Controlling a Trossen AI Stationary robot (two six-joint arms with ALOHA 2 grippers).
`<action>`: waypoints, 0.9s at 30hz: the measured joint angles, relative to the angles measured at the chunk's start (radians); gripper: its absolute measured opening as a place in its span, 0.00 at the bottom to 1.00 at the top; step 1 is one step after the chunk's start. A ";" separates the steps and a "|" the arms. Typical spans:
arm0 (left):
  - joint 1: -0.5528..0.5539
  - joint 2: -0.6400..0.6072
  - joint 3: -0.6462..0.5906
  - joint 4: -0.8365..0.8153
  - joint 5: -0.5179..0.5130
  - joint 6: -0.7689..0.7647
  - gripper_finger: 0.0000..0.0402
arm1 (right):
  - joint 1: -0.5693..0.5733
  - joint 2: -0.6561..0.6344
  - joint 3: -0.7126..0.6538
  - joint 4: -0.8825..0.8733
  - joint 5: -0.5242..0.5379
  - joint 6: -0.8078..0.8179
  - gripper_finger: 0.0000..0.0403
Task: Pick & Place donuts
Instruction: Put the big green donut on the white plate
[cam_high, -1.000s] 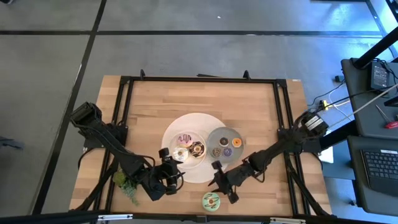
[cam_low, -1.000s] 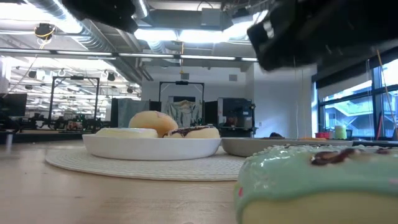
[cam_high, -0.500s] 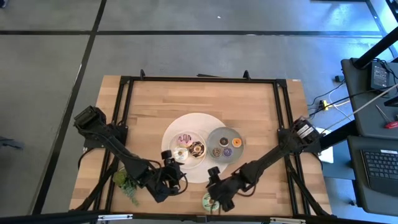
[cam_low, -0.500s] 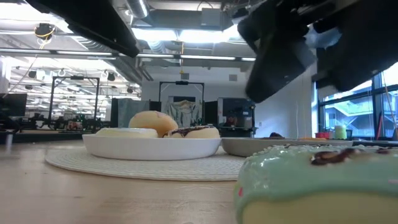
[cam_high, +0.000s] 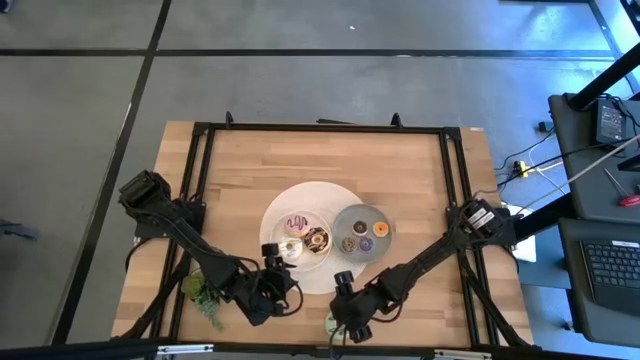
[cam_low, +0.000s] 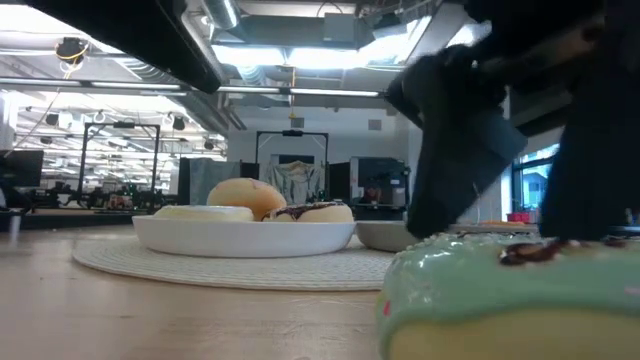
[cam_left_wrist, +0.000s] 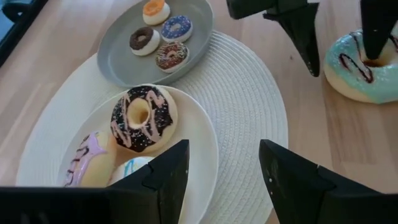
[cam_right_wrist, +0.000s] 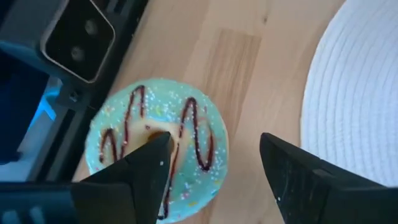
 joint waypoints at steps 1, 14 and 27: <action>0.000 0.000 0.000 0.000 0.005 0.006 0.47 | 0.000 0.005 0.000 -0.001 -0.001 0.002 0.61; 0.018 0.000 0.000 0.003 0.010 0.028 0.47 | 0.000 0.046 0.002 0.002 -0.055 0.027 0.37; 0.019 0.000 0.000 0.143 0.013 0.028 0.47 | 0.000 0.050 0.232 -0.385 0.131 -0.062 0.07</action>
